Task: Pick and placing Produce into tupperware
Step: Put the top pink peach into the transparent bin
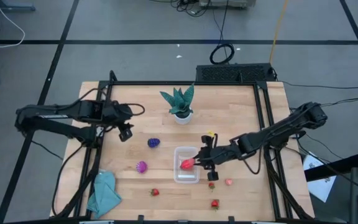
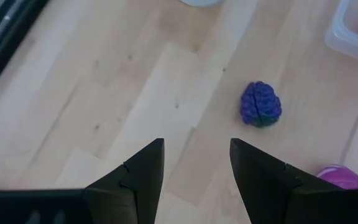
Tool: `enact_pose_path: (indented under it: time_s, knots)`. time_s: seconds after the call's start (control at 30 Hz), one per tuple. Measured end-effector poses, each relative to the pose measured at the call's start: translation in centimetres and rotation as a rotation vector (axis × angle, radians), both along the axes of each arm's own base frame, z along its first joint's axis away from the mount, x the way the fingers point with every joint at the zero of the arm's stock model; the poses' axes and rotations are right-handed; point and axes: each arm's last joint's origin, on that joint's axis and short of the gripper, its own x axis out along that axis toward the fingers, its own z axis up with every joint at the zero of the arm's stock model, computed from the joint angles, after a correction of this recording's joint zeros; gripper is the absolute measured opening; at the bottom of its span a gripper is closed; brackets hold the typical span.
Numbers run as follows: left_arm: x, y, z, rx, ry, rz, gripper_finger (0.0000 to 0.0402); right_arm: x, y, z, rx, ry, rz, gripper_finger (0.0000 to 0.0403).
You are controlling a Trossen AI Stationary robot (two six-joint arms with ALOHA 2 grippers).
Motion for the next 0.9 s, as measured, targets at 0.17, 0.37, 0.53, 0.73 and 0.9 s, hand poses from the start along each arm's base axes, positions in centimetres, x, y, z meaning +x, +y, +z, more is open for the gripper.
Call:
enact_pose_path:
  time_s: [0.17,0.37,0.53,0.73,0.9]
  knots:
    - [0.7,-0.8,-0.4,0.001,0.011,-0.04,0.0186,1.5,0.0,0.1,-0.016,0.038,-0.015,0.0093]
    - [0.9,-1.2,-0.3,0.005,-0.008,-0.066,0.0186,3.0,-0.9,0.6,0.031,0.085,-0.101,0.0093]
    - [0.9,-1.4,-0.1,0.008,-0.021,-0.082,0.0186,4.5,-1.6,0.2,0.149,0.198,-0.128,0.0093]
    - [0.9,-1.4,-0.1,0.011,-0.018,-0.089,0.0186,5.0,-1.1,-1.0,0.133,0.311,-0.095,0.0093]
    - [0.9,-1.4,-0.1,0.015,-0.017,-0.094,0.0186,4.5,-1.1,-1.4,0.135,0.386,-0.132,0.0093]
